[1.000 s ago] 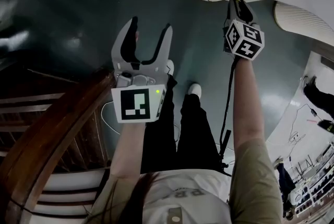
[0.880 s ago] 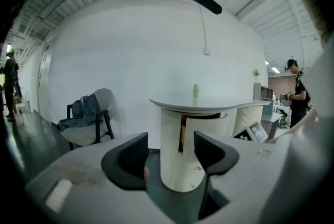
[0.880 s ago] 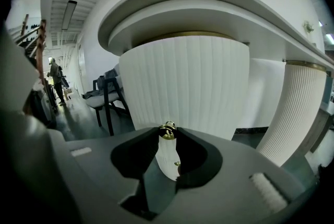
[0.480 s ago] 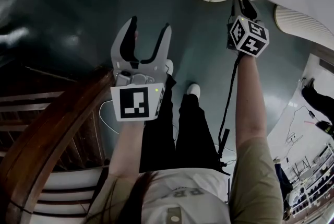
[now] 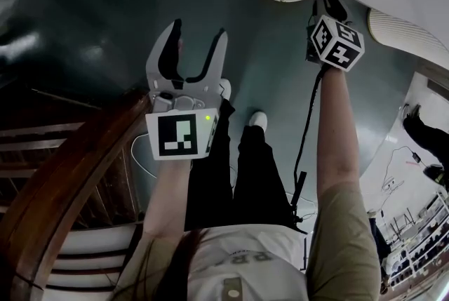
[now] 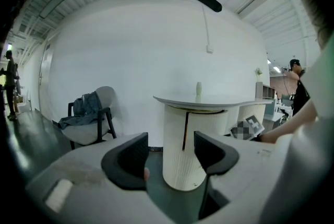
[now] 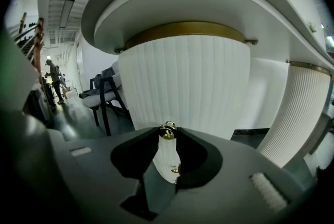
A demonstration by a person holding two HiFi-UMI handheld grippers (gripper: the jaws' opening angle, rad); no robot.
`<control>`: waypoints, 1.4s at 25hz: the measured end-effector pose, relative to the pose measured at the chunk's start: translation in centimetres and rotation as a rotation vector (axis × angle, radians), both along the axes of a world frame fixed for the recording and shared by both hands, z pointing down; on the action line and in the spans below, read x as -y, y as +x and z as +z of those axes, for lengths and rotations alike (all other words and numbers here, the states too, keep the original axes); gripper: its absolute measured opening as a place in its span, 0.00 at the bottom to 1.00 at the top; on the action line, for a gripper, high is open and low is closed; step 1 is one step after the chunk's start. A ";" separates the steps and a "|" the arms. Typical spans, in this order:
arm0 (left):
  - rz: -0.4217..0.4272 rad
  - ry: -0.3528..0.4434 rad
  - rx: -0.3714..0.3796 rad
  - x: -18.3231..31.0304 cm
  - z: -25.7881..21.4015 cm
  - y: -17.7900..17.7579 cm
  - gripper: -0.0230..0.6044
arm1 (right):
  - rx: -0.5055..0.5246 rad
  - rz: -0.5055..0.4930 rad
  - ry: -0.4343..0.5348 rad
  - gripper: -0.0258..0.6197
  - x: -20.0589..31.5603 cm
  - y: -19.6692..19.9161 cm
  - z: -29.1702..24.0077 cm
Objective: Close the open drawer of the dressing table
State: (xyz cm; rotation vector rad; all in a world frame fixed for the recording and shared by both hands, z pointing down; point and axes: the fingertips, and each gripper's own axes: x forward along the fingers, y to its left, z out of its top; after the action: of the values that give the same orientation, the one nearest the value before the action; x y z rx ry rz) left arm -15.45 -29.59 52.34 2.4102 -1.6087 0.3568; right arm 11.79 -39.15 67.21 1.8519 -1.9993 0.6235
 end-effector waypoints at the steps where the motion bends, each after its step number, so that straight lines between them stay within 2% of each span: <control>1: 0.000 0.000 0.000 0.1 0.1 0.0 0.50 | 0.000 0.000 0.000 0.21 0.2 0.0 0.0; 22: 0.007 -0.021 0.006 -0.3 0.8 1.2 0.50 | 0.007 0.012 0.012 0.21 1.0 0.4 0.1; 35: 0.001 -0.032 0.013 -0.8 1.0 0.6 0.50 | 0.018 0.032 0.007 0.22 1.6 0.5 0.1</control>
State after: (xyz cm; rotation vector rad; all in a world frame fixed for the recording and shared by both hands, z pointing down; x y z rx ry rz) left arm -14.90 -28.82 53.32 2.3900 -1.5945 0.3963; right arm 12.24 -40.74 67.26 1.8925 -1.9885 0.6452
